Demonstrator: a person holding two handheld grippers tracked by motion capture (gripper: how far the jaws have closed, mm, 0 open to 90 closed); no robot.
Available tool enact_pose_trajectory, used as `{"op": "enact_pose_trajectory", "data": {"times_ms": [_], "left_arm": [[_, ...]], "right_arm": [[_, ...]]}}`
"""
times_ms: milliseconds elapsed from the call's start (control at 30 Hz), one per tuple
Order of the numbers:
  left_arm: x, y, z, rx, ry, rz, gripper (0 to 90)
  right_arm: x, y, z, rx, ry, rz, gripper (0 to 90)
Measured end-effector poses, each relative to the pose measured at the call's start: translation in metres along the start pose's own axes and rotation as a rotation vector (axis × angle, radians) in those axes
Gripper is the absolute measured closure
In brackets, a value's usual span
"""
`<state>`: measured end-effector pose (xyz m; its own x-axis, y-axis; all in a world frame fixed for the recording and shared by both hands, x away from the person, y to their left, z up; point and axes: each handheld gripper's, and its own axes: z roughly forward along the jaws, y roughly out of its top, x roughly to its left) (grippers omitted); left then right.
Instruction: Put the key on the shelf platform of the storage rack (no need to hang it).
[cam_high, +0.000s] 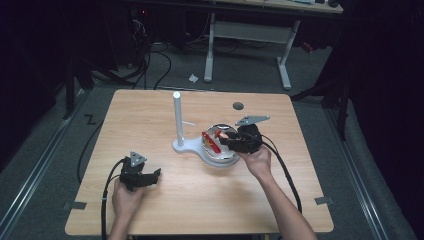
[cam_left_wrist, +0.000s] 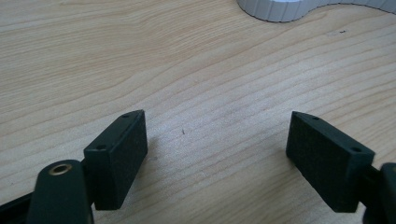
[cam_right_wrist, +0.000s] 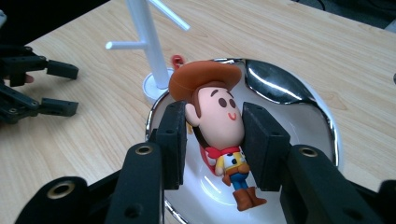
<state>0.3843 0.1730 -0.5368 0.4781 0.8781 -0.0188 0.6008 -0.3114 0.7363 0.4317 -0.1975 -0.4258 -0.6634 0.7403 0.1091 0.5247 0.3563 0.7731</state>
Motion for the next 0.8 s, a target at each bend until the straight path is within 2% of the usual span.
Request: {"op": "enact_pose_trajectory", "data": {"times_ms": [67,367,600,800], "left_arm": [[0.0,0.0,0.0,0.0,0.0,0.0,21.1],[0.0,0.0,0.0,0.0,0.0,0.0,21.1],[0.0,0.0,0.0,0.0,0.0,0.0,21.1],[0.0,0.0,0.0,0.0,0.0,0.0,21.1]], "right_arm": [[-0.002,-0.003,0.004,0.011,-0.001,0.015,62.2],[-0.004,-0.01,0.021,0.073,-0.047,-0.001,61.7],[-0.004,-0.012,0.031,0.098,-0.065,0.01,60.5],[-0.004,-0.011,0.031,0.09,-0.064,0.01,53.7]]}}
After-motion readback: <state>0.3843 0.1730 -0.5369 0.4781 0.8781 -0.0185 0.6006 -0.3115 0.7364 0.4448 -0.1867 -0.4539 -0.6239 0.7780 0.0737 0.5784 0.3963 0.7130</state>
